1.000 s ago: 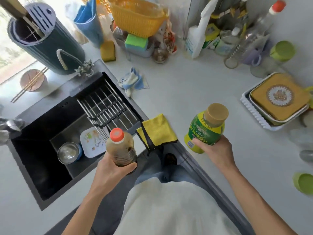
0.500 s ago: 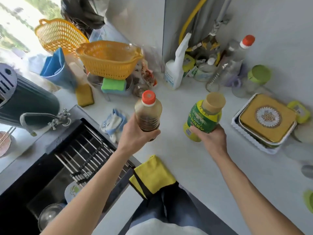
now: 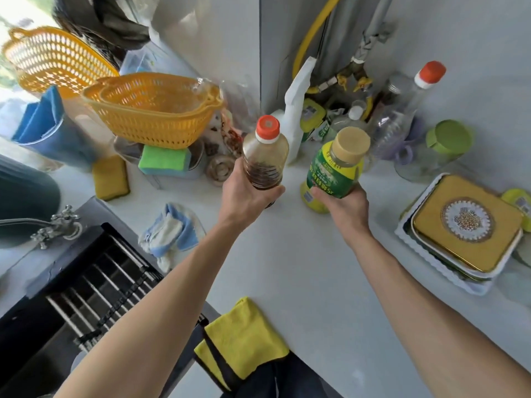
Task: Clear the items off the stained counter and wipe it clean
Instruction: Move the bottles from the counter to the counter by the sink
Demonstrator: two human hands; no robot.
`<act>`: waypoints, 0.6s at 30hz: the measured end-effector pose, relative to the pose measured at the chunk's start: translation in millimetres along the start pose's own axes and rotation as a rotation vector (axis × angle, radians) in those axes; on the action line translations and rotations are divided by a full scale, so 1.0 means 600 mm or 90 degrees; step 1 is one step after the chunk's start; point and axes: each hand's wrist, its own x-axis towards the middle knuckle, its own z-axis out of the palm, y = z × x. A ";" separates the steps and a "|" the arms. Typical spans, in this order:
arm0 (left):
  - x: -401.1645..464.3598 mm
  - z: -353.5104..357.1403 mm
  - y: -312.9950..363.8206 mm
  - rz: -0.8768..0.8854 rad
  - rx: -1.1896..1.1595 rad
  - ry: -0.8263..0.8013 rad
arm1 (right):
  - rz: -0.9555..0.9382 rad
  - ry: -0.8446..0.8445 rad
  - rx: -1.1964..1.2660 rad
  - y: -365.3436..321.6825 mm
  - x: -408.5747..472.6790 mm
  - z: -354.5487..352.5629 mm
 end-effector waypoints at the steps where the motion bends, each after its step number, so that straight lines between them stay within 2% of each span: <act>1: 0.006 0.004 -0.002 0.002 -0.003 0.005 | -0.003 0.001 0.003 0.004 0.005 0.002; 9: 0.031 0.026 -0.005 0.016 -0.036 0.031 | -0.044 -0.016 0.021 0.002 0.039 0.018; 18: 0.018 0.003 -0.006 -0.024 -0.028 -0.024 | -0.030 -0.065 -0.013 -0.016 0.028 0.009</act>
